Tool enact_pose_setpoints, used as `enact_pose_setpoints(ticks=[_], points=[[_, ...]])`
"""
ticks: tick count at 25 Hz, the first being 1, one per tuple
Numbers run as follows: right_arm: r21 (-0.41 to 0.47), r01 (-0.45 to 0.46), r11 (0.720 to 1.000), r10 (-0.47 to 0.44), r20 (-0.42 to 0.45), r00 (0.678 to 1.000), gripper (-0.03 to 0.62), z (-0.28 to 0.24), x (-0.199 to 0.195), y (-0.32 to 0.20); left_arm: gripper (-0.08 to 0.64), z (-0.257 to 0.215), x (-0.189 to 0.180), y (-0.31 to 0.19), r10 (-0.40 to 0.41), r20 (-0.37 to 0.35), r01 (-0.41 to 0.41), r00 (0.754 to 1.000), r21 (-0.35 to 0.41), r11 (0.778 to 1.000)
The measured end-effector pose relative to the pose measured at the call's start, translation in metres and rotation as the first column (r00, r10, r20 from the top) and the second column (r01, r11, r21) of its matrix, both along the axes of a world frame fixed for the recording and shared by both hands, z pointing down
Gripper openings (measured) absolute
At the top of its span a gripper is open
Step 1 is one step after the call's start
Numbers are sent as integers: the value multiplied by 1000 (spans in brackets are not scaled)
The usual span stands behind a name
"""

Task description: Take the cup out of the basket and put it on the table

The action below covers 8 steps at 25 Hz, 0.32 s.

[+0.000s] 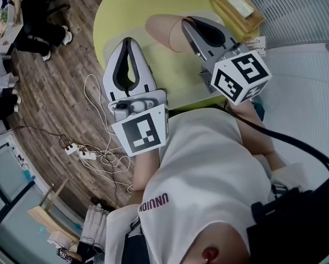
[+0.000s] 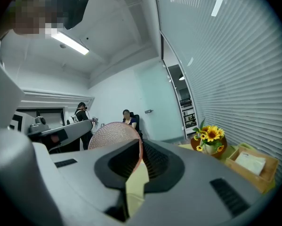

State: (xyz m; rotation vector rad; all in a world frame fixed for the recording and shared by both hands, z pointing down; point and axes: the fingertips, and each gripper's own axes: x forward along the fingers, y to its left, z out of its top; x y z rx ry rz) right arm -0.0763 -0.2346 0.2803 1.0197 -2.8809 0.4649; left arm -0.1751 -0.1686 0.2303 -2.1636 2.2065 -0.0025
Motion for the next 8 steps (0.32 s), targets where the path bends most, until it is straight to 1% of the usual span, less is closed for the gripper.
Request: enact_pose_setpoints(ticks=[8], points=[[1, -4, 1000, 4, 1, 1000, 37, 0, 0, 0, 12, 0, 1, 1, 2, 2, -2, 1000, 3, 1000]])
